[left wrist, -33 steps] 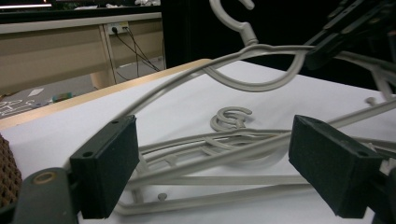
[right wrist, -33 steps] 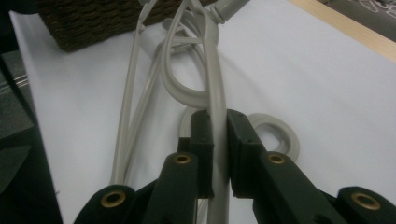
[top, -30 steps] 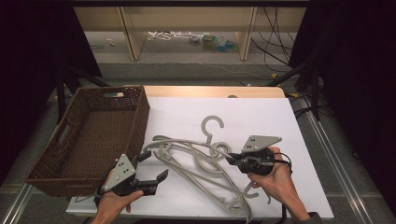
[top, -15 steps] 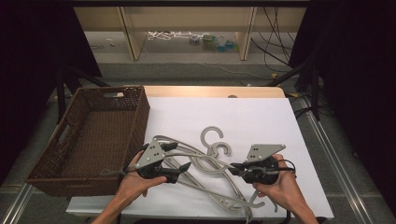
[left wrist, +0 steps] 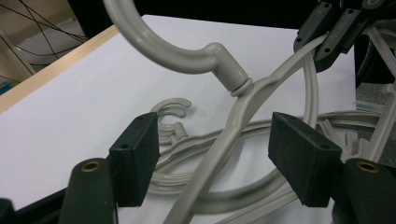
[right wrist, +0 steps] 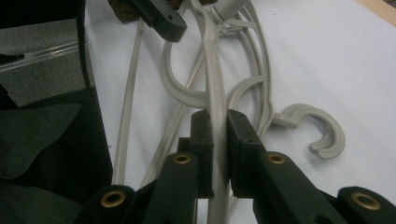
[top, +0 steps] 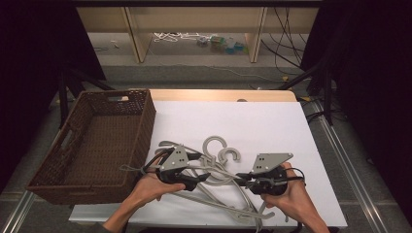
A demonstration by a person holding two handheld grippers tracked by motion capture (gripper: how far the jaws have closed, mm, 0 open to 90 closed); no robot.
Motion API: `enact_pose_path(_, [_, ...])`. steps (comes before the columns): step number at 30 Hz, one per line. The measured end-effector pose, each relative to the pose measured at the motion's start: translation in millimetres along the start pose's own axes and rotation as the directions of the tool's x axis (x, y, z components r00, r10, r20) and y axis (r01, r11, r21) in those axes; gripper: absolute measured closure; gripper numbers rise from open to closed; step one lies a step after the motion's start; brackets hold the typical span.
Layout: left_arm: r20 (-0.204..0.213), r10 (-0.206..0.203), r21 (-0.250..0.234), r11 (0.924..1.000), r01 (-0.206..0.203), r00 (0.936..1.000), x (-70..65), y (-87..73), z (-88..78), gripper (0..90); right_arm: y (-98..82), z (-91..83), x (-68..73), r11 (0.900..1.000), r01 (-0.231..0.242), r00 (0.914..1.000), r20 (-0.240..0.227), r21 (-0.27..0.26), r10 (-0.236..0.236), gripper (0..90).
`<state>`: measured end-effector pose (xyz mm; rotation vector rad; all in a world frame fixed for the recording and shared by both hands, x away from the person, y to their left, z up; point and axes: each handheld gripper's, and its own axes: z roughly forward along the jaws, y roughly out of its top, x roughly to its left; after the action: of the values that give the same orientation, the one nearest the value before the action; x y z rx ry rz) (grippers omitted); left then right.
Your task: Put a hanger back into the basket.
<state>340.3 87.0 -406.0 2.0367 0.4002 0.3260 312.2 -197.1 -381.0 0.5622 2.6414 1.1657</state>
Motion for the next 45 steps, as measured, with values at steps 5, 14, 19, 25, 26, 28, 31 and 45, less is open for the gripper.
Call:
enact_pose_path(5, [0.036, -0.004, 0.024, 0.9997, 0.003, 0.9994, 0.7, 0.5, 5.2, 47.1, 0.5, -1.3, 1.1, 1.0, 0.007, 0.9999, -0.007, -0.001, -0.007, 82.6])
enact_pose_path(14, [0.07, 0.14, 0.099, 0.9843, -0.146, 0.9877, -5.4, 3.9, 3.7, 71.4, -0.1, 0.0, 0.7, 0.999, 0.041, 0.9985, -0.037, 0.002, -0.041, 82.5])
enact_pose_path(19, [0.106, 0.204, 0.131, 0.9672, -0.218, 0.9731, -11.7, 8.9, 1.3, 77.6, -3.8, 0.4, -3.7, 0.998, 0.065, 0.9965, -0.054, 0.001, -0.064, 80.1])
enact_pose_path(25, [0.107, 0.166, 0.155, 0.9712, -0.181, 0.9803, -16.4, 10.4, 1.5, 81.9, -4.7, -0.5, -7.2, 0.999, 0.052, 0.9985, 0.013, -0.001, -0.052, 71.3])
enact_pose_path(26, [0.098, 0.154, 0.167, 0.9714, -0.169, 0.9832, -15.0, 10.7, 0.5, 82.0, -4.6, -1.5, -8.8, 1.0, 0.029, 0.9991, 0.03, -0.004, -0.029, 64.8])
enact_pose_path(28, [0.073, 0.122, 0.175, 0.9755, -0.133, 0.9899, -10.7, 10.4, -2.2, 82.1, -4.0, -3.6, -10.0, 1.0, 0.006, 0.9971, 0.076, -0.03, -0.003, 52.8])
enact_pose_path(31, [0.028, 0.069, 0.191, 0.9788, -0.073, 0.9972, -1.3, 9.2, -9.1, 82.1, -0.9, -9.7, -12.0, 0.994, -0.062, 0.9886, 0.131, -0.091, 0.074, 39.8])
enact_pose_path(45, [-0.102, -0.087, 0.16, 0.9817, 0.103, 0.991, 29.2, 8.6, -42.2, 82.1, -8.0, -15.8, -7.4, 0.948, -0.128, 0.9504, 0.237, -0.29, 0.201, 25.1])
